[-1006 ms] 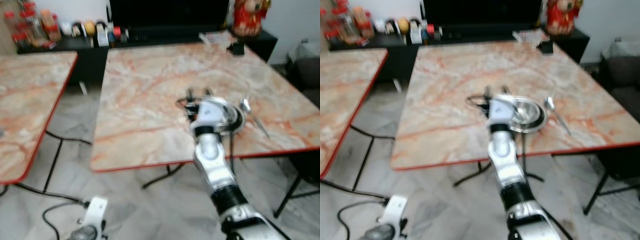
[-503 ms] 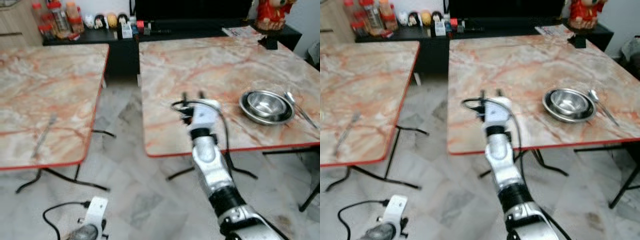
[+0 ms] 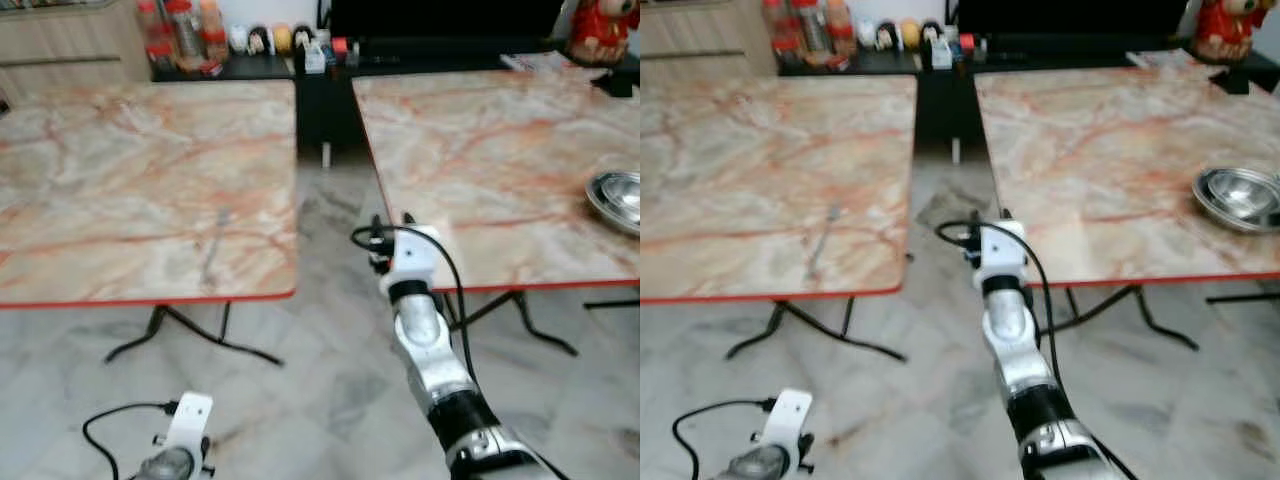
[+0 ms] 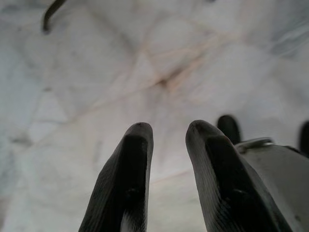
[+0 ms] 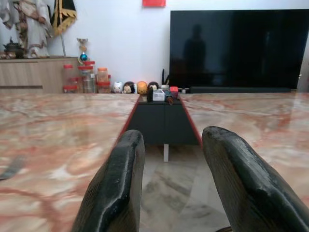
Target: Setting the table
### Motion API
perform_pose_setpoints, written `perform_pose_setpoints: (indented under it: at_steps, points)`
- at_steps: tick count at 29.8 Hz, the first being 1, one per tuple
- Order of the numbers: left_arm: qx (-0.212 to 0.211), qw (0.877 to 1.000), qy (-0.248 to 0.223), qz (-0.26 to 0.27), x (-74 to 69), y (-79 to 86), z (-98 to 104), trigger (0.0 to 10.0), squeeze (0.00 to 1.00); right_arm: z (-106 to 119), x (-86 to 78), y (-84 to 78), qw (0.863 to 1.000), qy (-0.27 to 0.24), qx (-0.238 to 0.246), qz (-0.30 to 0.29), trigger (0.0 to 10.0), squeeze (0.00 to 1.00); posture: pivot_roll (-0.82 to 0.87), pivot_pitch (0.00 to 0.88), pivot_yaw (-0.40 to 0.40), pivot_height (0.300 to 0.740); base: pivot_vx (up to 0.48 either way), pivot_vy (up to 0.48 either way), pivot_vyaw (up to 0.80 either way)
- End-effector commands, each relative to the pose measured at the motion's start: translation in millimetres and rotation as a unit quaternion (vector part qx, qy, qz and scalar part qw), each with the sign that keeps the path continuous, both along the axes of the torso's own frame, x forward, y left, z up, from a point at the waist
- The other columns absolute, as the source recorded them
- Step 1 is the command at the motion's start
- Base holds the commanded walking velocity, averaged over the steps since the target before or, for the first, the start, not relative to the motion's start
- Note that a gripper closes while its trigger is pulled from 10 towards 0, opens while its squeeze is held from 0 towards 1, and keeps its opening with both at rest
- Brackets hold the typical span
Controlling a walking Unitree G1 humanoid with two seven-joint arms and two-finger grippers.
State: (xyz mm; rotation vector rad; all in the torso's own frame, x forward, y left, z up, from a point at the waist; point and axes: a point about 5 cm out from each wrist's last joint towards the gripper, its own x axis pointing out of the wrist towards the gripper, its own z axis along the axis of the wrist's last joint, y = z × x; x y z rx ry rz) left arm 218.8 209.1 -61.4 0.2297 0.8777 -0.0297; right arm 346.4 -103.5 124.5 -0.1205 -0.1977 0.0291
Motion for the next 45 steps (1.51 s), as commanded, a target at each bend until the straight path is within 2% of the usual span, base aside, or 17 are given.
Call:
perform_pose_setpoints:
  at_steps: [1, 21, 39, 45]
  points:
    - [-0.007, 1.000, 0.008, -0.004, -3.7, -6.3, -4, 10.0, 0.00, -6, -1.2, -11.3, 1.000, 0.013, -0.001, -0.017, 10.0, 0.00, 0.03, 0.084, 0.030, 0.740, 0.000, 0.480, 0.00]
    - [-0.003, 1.000, 0.005, -0.009, -0.8, -5.4, -2, 10.0, 0.00, 2, 1.6, -5.0, 1.000, -0.003, 0.011, -0.015, 10.0, 0.00, 0.03, 0.100, 0.039, 0.740, 0.000, 0.480, 0.00]
    - [-0.006, 1.000, -0.010, -0.013, 2.3, -7.0, 1, 10.0, 0.00, 5, 4.0, -1.6, 1.000, -0.004, 0.015, -0.012, 10.0, 0.00, 0.03, 0.107, 0.041, 0.740, 0.000, 0.000, 0.00]
    - [-0.006, 1.000, -0.011, -0.016, 3.2, -7.0, 1, 10.0, 0.00, 5, 4.7, -2.8, 1.000, 0.001, 0.027, -0.013, 10.0, 0.00, 0.03, 0.107, 0.044, 0.740, 0.316, 0.000, -0.07]
